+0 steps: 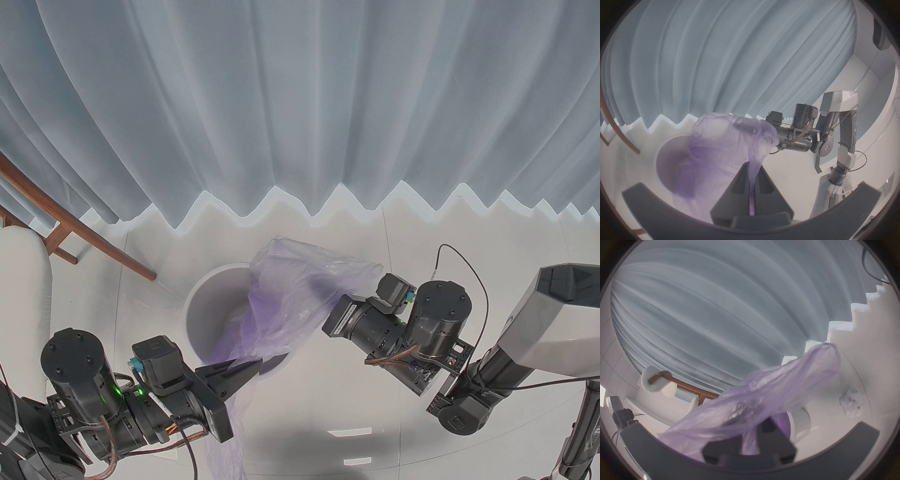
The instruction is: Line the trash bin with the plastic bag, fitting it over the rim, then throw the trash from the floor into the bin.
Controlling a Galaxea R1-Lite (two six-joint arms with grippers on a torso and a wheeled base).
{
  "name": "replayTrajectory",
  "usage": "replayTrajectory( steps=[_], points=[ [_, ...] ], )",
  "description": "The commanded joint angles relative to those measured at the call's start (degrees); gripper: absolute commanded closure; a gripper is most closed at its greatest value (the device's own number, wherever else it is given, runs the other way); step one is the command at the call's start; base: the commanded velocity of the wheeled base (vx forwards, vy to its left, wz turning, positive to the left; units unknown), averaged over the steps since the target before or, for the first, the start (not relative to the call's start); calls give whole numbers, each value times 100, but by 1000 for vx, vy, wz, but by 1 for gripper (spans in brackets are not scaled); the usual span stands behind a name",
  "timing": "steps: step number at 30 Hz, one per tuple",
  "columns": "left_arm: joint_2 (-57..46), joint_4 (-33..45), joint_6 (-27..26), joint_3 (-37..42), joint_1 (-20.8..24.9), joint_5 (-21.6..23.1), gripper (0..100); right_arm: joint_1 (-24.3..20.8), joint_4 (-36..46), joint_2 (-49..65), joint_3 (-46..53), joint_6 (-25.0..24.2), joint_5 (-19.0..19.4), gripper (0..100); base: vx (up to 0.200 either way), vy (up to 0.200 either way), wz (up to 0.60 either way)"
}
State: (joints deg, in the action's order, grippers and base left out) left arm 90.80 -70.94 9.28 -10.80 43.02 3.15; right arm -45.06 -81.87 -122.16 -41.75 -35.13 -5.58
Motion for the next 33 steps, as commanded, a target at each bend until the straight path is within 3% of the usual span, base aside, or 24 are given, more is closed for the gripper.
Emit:
replayTrajectory(
  steps=[1,7,8,16,33],
  points=[
    [-18,1,22,25,163,-7,100,-3,-48,-80,0,50,-4,100,0,0,0],
    [-18,-17,13,34,172,2,100,-3,-83,-132,9,191,-4,100,0,0,0],
    [-27,-17,13,34,172,2,0,-3,-92,-132,18,200,-4,100,0,0,0],
    [-62,-17,268,-54,31,-16,0,-3,-162,-141,44,253,-4,100,0,0,0],
    [263,1,215,254,-285,-42,0,-3,-162,-132,80,402,-4,100,0,0,0]
  ],
)
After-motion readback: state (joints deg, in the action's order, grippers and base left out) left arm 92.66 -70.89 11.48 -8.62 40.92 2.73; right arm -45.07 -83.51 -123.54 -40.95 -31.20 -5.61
